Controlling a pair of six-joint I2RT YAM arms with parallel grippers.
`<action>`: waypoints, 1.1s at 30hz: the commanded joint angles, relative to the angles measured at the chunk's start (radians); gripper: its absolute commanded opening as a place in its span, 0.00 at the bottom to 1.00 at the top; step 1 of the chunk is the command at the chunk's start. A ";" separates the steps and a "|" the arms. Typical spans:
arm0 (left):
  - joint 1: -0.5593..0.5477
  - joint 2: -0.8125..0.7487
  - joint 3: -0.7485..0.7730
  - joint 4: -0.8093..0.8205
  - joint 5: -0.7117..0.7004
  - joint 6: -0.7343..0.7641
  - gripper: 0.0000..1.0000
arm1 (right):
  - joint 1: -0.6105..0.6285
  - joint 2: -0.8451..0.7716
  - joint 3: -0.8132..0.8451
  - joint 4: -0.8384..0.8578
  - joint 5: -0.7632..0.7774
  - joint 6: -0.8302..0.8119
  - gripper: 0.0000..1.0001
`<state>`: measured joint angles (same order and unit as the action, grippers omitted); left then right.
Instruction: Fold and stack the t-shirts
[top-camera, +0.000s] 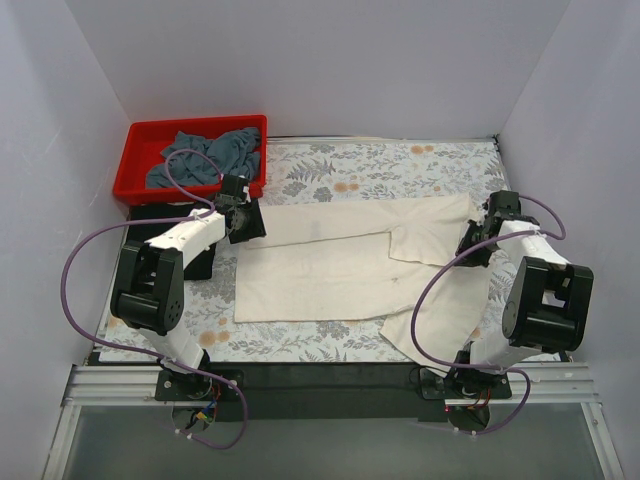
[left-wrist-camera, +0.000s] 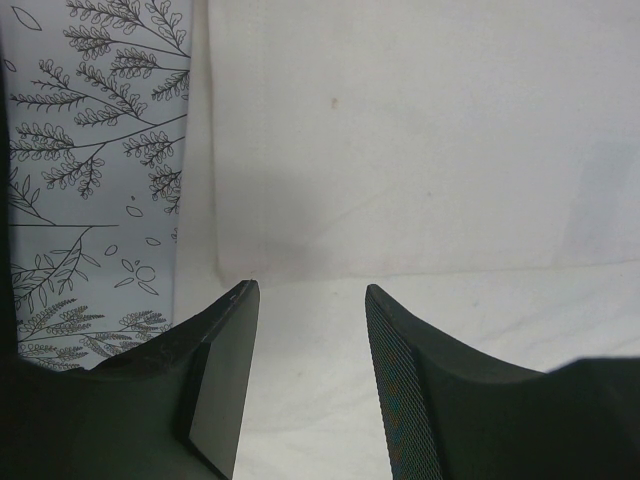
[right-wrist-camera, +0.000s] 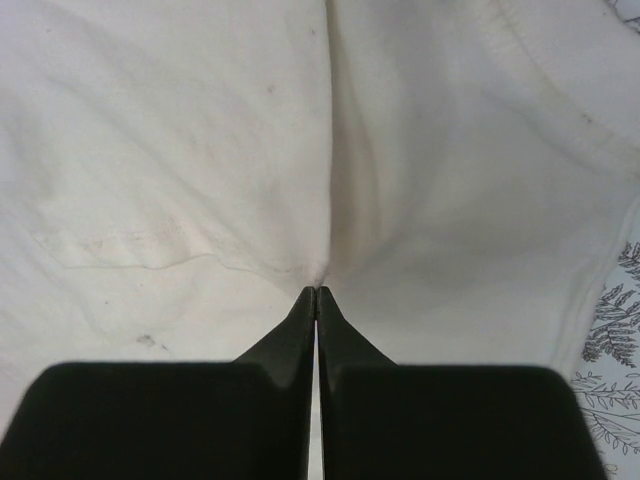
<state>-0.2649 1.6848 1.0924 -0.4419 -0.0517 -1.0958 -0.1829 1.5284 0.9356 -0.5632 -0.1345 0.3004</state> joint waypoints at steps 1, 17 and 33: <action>-0.005 -0.056 0.006 -0.008 -0.005 0.014 0.45 | -0.001 -0.037 -0.024 -0.041 -0.007 0.020 0.01; -0.005 -0.048 0.021 -0.014 -0.048 0.019 0.45 | -0.003 -0.036 0.014 -0.012 -0.013 -0.012 0.27; 0.018 0.167 0.216 -0.014 -0.112 0.014 0.44 | -0.162 0.266 0.333 0.361 -0.129 -0.007 0.38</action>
<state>-0.2565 1.8412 1.2655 -0.4591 -0.1310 -1.0889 -0.3279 1.7302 1.2213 -0.3126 -0.2001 0.2890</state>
